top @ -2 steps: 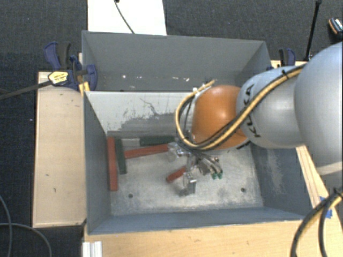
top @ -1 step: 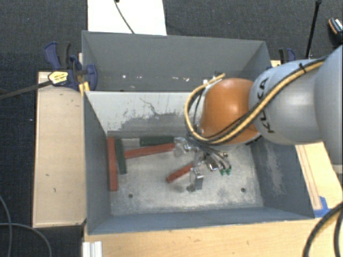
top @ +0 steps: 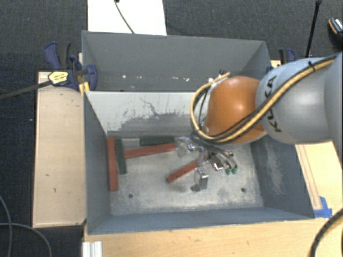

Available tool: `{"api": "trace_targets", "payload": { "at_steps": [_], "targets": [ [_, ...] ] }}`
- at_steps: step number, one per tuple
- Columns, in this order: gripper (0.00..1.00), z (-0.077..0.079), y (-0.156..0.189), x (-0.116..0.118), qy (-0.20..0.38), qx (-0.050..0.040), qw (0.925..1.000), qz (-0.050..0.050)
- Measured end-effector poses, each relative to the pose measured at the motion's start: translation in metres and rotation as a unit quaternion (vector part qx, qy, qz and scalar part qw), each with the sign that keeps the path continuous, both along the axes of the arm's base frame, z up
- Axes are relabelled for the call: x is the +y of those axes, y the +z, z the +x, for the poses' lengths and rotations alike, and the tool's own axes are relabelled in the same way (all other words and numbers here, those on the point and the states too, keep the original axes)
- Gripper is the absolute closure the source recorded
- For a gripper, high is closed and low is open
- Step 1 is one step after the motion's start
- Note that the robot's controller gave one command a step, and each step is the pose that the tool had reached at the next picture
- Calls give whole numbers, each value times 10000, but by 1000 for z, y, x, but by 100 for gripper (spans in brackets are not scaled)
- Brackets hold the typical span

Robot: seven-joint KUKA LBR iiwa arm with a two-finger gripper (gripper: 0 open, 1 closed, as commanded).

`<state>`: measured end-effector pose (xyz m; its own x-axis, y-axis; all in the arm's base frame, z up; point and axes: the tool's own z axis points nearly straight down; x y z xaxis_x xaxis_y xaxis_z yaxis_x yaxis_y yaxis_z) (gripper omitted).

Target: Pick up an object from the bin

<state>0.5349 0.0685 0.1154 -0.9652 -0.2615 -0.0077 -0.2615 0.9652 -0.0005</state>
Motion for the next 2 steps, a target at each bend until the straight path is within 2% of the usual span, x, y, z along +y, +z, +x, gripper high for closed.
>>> {"api": "trace_targets", "payload": {
  "at_steps": [1,2],
  "targets": [
    [0,-11,-48,-6,-118,56,9999,-5],
    [0,-11,-47,-6,-135,46,9999,-3]
  ]
}}
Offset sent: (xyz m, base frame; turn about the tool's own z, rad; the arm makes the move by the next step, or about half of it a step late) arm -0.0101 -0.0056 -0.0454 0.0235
